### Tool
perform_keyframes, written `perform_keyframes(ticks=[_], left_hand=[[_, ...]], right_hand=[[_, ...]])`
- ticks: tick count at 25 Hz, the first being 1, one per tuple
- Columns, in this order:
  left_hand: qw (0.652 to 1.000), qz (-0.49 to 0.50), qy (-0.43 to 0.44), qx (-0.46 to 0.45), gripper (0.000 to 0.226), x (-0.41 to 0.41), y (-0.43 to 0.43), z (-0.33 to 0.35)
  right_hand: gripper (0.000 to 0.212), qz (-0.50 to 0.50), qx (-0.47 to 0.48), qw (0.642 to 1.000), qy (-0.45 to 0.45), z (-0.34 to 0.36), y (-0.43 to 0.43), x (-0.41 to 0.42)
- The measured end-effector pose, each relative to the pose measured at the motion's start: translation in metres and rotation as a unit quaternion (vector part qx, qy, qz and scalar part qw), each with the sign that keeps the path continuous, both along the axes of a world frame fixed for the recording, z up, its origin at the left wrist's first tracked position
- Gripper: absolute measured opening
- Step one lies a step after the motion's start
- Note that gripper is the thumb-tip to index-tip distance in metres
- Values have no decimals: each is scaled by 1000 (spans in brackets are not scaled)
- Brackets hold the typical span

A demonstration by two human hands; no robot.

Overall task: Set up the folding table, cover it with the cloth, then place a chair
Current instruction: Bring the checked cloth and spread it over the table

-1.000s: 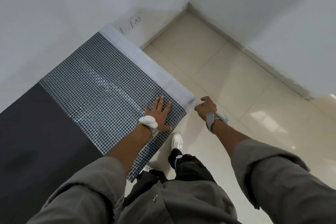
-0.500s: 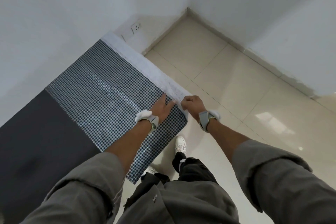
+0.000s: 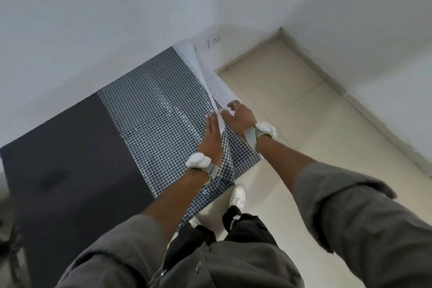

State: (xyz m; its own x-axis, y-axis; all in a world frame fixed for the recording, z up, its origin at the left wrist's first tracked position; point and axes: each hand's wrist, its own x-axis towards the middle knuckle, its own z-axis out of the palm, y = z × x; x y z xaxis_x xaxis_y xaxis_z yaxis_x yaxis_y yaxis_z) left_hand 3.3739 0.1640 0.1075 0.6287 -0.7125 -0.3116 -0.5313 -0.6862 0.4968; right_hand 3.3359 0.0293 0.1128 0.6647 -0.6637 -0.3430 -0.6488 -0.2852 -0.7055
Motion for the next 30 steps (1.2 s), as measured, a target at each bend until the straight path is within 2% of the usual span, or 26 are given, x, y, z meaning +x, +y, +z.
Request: perform_keyframes(ticks=[3,5,8,11,16,19,22,25,30], left_hand=[[993,-20,-98,-60,85,9,28,8],[987,-24,-151,-38,76,17,45,15],[982,-28,-189,-11,62,21,65,20],[959,-92,-266,-14,59,14,79,21],[883,-228,-408,-28,40,23,98,24],[854,-305,-420,-36,34,40,112,39],[847,-318,-421,-59,38,57,140,61],[859,-316,-398,-62,35,72,174,73],[896,-251,-366,-18,20,91,271,95]], right_hand=[[72,77,6,997,-2,18,9,67],[79,111,1,994,8,26,24,104],[70,128,-34,990,44,31,45,144],[62,109,-52,990,72,30,50,161],[57,63,10,997,33,33,59,181],[62,99,-2,995,-6,37,76,192],[61,135,-7,990,-34,45,116,210],[61,186,-34,981,-40,52,159,231],[65,313,-68,946,-56,73,283,260]])
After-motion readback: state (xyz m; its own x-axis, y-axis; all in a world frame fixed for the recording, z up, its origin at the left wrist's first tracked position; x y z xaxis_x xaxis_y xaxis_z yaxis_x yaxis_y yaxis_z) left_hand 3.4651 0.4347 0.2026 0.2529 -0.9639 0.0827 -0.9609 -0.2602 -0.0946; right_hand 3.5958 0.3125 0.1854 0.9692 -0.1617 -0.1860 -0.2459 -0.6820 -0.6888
